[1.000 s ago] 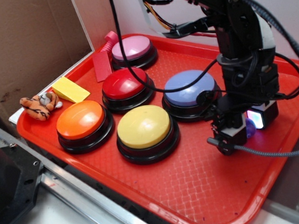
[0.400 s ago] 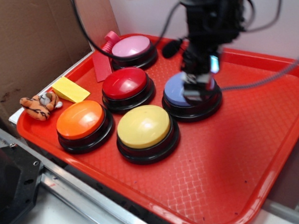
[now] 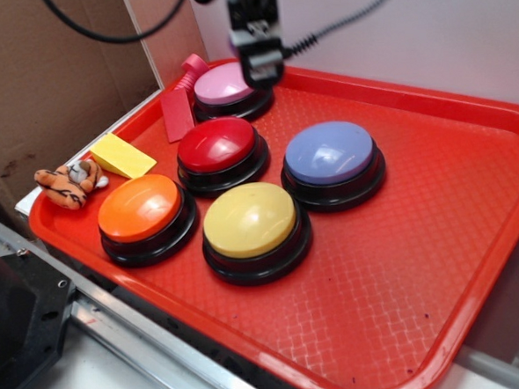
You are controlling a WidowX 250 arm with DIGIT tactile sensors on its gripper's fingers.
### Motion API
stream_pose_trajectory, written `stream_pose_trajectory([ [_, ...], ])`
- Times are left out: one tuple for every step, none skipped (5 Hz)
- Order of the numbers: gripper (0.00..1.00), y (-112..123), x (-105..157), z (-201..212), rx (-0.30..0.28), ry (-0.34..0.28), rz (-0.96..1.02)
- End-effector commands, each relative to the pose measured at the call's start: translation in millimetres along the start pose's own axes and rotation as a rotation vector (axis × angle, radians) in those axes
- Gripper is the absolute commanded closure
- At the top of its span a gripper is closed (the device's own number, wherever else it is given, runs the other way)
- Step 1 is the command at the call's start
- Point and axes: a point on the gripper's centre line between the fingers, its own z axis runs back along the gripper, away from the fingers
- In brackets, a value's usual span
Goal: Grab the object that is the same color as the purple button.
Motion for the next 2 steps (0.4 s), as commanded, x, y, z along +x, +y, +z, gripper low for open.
stream_pose_trajectory([
  [1.0, -16, -23, 45, -0.024, -0.047, 0.405],
  [1.0, -10, -35, 52, -0.082, -0.085, 0.437],
])
